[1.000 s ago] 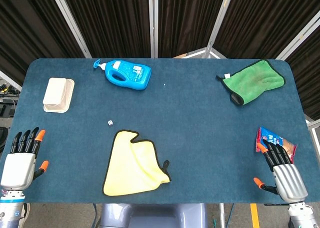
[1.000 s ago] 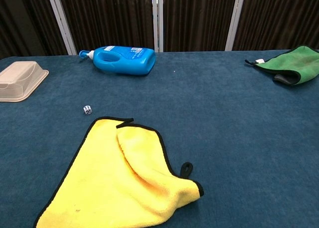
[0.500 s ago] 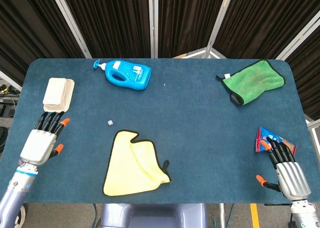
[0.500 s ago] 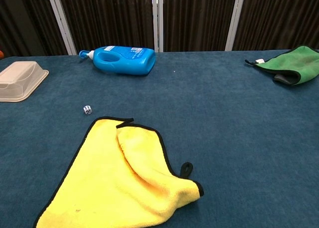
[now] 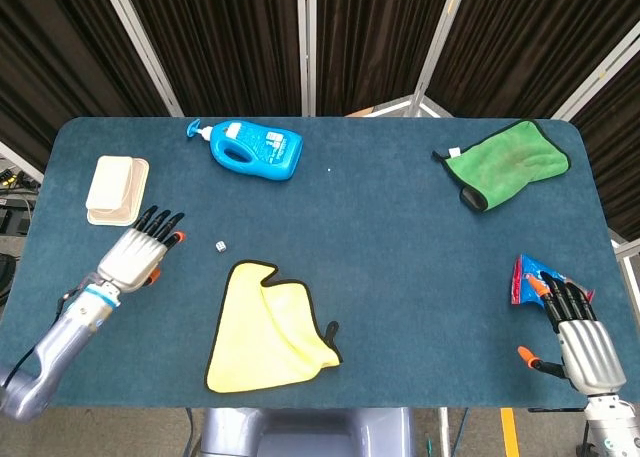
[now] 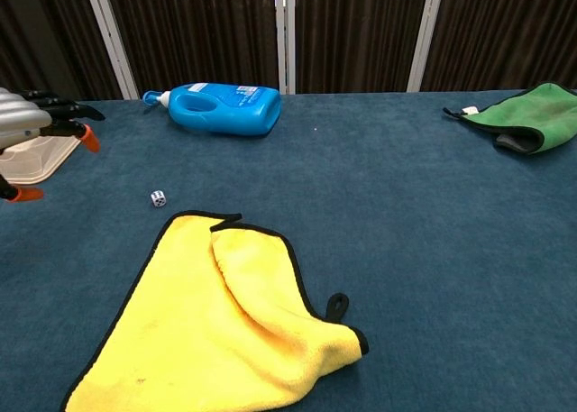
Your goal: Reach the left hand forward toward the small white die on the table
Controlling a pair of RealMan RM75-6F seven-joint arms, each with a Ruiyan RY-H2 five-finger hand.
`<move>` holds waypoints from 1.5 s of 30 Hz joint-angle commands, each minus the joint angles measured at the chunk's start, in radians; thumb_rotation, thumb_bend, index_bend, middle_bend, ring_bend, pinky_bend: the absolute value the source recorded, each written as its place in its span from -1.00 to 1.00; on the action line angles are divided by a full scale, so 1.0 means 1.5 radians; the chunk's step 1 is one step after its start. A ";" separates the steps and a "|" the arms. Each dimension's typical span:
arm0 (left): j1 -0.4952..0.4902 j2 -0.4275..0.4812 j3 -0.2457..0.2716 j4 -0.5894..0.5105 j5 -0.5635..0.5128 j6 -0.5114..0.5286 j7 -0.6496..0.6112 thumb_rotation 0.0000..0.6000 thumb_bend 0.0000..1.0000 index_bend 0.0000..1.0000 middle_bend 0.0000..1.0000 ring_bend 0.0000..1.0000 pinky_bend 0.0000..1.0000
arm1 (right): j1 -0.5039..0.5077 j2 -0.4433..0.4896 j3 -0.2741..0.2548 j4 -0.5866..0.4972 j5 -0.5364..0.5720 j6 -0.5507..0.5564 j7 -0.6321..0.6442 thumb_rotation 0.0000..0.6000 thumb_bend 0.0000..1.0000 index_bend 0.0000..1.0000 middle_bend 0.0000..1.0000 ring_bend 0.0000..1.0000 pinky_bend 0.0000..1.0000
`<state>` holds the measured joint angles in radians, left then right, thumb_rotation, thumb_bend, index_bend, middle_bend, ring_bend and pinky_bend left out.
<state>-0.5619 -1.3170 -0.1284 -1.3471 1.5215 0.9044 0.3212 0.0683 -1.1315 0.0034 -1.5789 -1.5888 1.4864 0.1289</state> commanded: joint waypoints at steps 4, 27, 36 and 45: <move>-0.064 -0.067 -0.006 0.081 -0.012 -0.056 0.020 1.00 -0.39 -0.48 -1.00 -1.00 -1.00 | 0.002 -0.001 0.004 0.005 0.010 -0.007 0.006 1.00 -0.81 -0.96 -1.00 -1.00 -1.00; -0.181 -0.234 0.021 0.304 -0.019 -0.116 -0.056 1.00 -0.39 -0.19 -1.00 -1.00 -1.00 | 0.006 -0.003 0.016 0.015 0.024 -0.011 0.018 1.00 -0.81 -0.96 -1.00 -1.00 -1.00; -0.185 -0.241 0.027 0.315 -0.033 -0.117 -0.057 1.00 -0.38 -0.07 -1.00 -1.00 -1.00 | 0.005 -0.004 0.015 0.015 0.019 -0.007 0.019 1.00 -0.81 -0.96 -1.00 -1.00 -1.00; -0.183 -0.245 0.036 0.318 -0.045 -0.110 -0.068 1.00 -0.17 0.14 -1.00 -1.00 -1.00 | 0.005 -0.006 0.013 0.017 0.012 -0.002 0.019 1.00 -0.81 -0.96 -1.00 -1.00 -1.00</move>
<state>-0.8375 -1.6850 -0.0765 -0.8697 1.4554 0.7369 0.2209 0.0754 -1.1402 0.0232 -1.5541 -1.5696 1.4828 0.1565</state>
